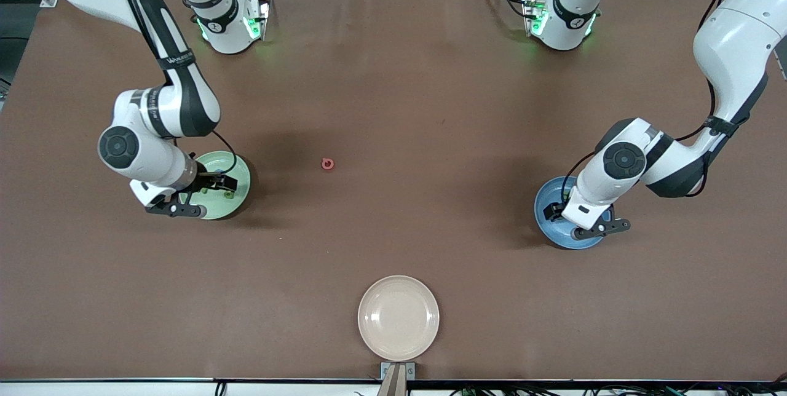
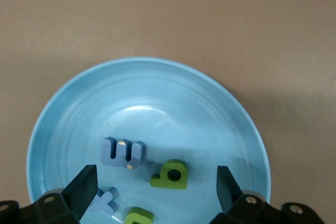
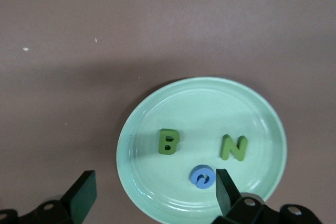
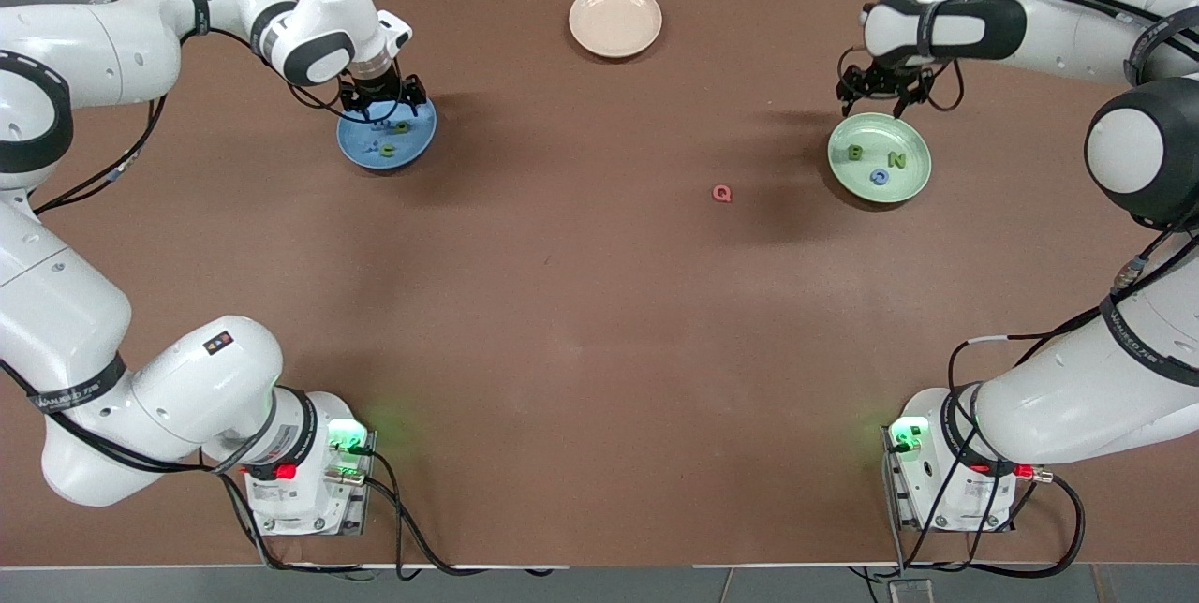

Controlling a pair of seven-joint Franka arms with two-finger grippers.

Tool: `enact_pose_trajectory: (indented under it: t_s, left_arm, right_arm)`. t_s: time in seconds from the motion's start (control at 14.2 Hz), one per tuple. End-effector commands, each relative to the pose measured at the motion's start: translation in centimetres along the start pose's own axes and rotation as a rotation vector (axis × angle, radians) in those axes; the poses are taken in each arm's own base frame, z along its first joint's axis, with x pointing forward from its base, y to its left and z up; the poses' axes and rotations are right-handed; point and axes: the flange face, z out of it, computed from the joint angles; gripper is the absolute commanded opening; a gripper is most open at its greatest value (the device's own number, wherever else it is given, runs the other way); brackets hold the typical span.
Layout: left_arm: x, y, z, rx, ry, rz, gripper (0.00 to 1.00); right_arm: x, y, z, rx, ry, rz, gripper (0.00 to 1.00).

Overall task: Sort upper and lower case letters into plates
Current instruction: 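Raise the left arm to rest while the right gripper reaches the pink Q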

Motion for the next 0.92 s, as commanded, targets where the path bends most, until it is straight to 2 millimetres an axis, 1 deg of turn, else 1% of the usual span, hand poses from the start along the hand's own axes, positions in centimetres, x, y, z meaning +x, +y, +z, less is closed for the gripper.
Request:
enact_pose_trajectory:
  t_s: [0.0, 0.07, 0.14, 0.21, 0.28, 0.49, 0.71, 0.78, 0.85]
  left_arm:
    - [0.9, 1.3, -2.5, 0.002, 0.019, 0.017, 1.00]
    - [1.2, 1.7, -3.7, -0.003, 0.012, 0.011, 1.00]
    - [1.2, 1.5, -4.4, -0.014, -0.021, 0.022, 1.00]
    - [0.9, 1.8, -4.5, -0.003, -0.048, 0.069, 1.00]
    - [0.9, 1.6, -4.5, 0.018, -0.068, 0.092, 1.00]
    - [0.4, 2.8, -5.8, -0.007, -0.139, 0.104, 1.00]
    - [-0.1, 3.1, -7.3, -0.025, -0.158, 0.110, 1.00]
    - [-0.4, 3.2, -7.7, -0.032, -0.161, 0.118, 1.00]
    - [-0.7, 2.9, -8.1, -0.030, -0.166, 0.120, 1.00]
  right_arm:
    - [1.1, 0.9, -3.2, -0.018, -0.005, -0.003, 1.00]
    - [1.2, 2.0, -3.2, -0.017, -0.007, 0.012, 1.00]
    - [1.3, 2.3, -3.1, -0.016, -0.007, 0.016, 1.00]
    - [1.3, 2.2, -3.1, -0.016, -0.006, 0.015, 1.00]
    - [1.3, 1.9, -3.1, -0.016, -0.002, 0.012, 1.00]
    - [1.4, 1.9, -3.3, -0.015, 0.000, 0.013, 1.00]
    - [1.2, 1.7, -3.3, -0.004, -0.010, 0.035, 1.00]
    - [0.8, 1.3, -3.5, 0.000, -0.017, 0.052, 1.00]
    - [0.3, 0.2, -3.8, 0.008, -0.031, 0.106, 1.00]
